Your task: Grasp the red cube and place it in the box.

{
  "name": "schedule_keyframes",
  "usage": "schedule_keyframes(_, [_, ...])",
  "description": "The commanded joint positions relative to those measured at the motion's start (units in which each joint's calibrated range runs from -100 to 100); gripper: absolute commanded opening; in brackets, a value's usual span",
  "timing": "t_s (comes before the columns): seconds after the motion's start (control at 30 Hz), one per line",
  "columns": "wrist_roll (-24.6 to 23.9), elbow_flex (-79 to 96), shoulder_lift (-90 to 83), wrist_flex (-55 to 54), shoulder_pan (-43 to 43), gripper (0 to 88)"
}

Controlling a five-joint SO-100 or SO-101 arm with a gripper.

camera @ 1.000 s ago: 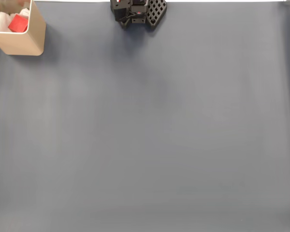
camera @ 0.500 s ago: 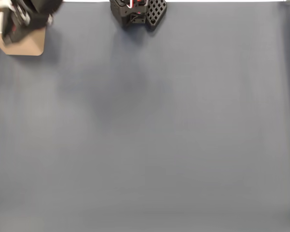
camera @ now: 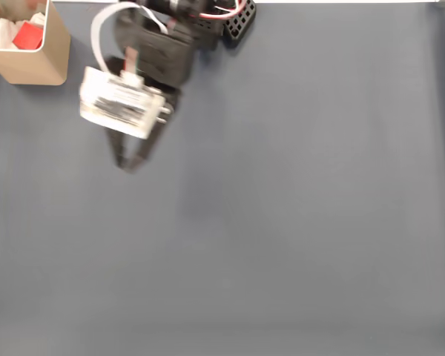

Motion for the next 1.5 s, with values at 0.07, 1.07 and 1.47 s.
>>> schedule_keyframes(0.07, [-0.83, 0.30, -1.08, -0.96, -8.55, 0.0])
schedule_keyframes(1.07, [-3.86, 47.38, -39.04, -5.55, -16.86, 0.0])
schedule_keyframes(1.47, [-3.81, 56.87, -51.26, -0.30, -17.14, 0.0])
